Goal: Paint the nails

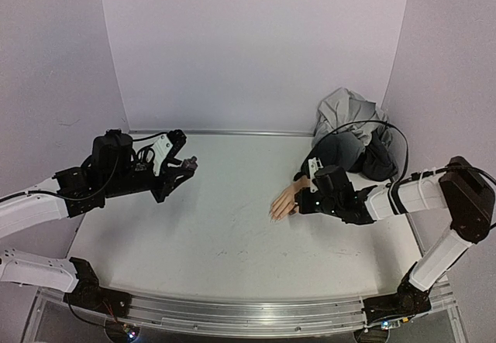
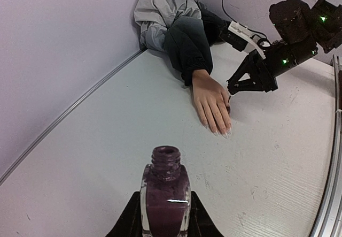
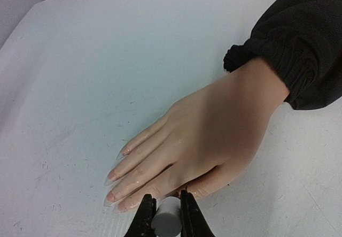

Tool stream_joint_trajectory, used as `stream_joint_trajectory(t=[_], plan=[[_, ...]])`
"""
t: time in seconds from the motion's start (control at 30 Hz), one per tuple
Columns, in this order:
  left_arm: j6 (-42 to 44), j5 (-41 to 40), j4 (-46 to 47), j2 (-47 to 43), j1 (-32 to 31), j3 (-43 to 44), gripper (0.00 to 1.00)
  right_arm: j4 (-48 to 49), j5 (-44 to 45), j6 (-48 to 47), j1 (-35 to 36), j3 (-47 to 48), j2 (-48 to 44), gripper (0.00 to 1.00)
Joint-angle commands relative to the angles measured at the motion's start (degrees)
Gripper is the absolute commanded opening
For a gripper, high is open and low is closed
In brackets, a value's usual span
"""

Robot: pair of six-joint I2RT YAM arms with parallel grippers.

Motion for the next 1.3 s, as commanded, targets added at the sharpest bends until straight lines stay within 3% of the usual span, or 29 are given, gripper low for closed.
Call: stream_joint_trajectory(t=[0.0,1.27], plan=[[-0.8,0.8,2.4,-1.5,0.3,3.6,0.0,-0.9,2.3,1.0,0.3,-0.3,-2.9,0.0],[-0.7,0.6,2.4,-1.1,0.4,3.7,0.0,1.9,0.1,-0.3,0.3,1.9,2.6,0.0]])
